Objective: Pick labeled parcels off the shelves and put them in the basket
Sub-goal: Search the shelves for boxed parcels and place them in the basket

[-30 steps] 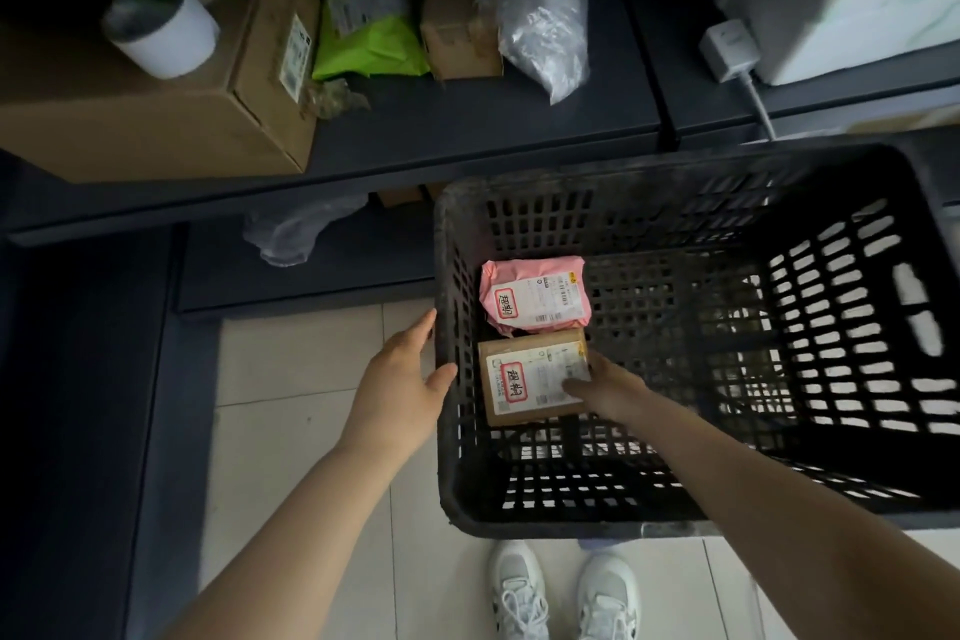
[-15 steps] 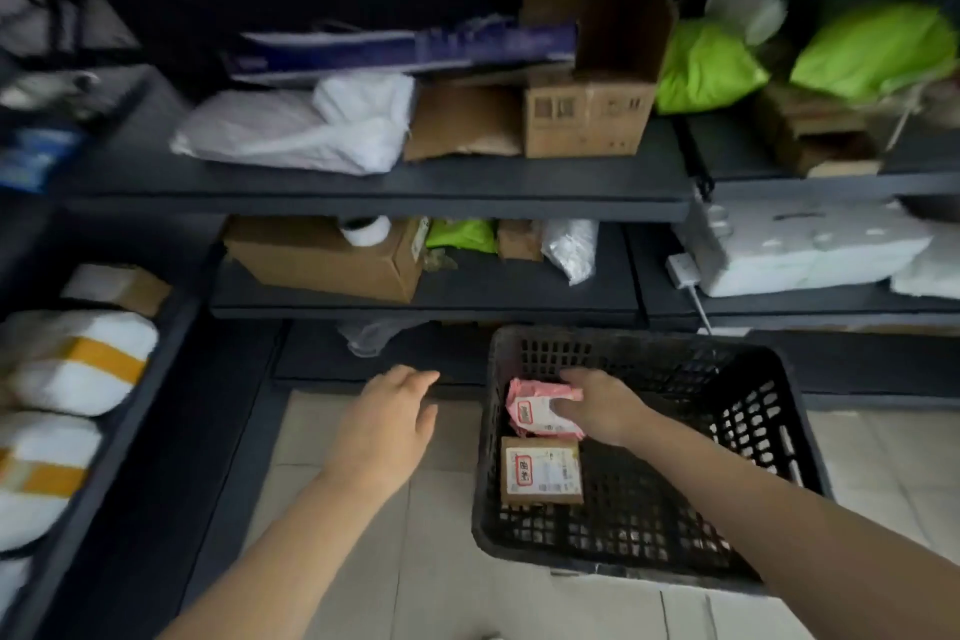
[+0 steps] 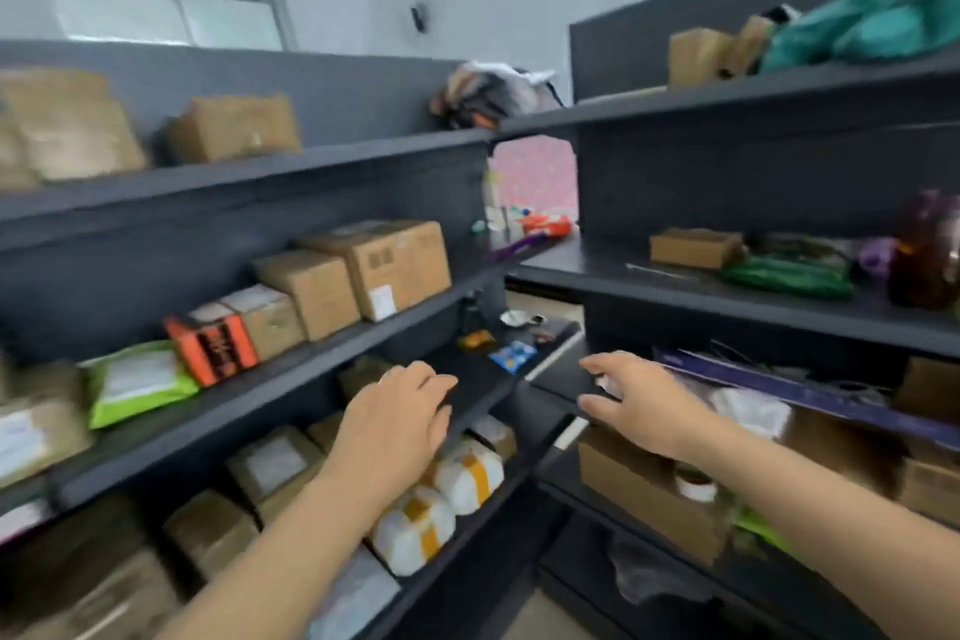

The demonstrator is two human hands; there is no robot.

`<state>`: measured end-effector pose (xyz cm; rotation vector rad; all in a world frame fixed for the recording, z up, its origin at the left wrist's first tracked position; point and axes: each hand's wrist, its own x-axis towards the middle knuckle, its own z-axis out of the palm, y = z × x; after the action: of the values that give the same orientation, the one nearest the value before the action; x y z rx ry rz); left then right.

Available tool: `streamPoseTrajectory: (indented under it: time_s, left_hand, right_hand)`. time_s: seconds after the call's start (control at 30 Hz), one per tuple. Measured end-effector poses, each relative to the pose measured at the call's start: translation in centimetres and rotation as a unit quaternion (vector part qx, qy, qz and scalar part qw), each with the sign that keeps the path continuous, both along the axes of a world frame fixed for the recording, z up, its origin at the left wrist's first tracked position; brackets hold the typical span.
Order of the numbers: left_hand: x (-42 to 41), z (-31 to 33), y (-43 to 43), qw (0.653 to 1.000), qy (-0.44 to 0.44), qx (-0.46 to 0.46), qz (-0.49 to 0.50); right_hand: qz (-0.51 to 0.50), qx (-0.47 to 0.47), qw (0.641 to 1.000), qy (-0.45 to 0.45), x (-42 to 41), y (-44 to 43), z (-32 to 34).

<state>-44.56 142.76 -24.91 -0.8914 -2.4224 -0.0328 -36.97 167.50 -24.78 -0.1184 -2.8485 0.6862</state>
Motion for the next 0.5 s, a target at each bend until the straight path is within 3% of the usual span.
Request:
streamPoseTrajectory:
  time_s: [0.27,0.5]
  left_hand:
    - [4.2,11.6,-28.4,0.974,0.12,-0.006,0.189]
    - [8.4,16.8,-44.1,0.945,0.165,0.02,0.283]
  right_hand:
    - [0.135,0.021,0.986,0.1,-2.8,-23.2,10.9]
    - [0.245,0.016,0.951,0.189,-4.4,-41.4,16.5]
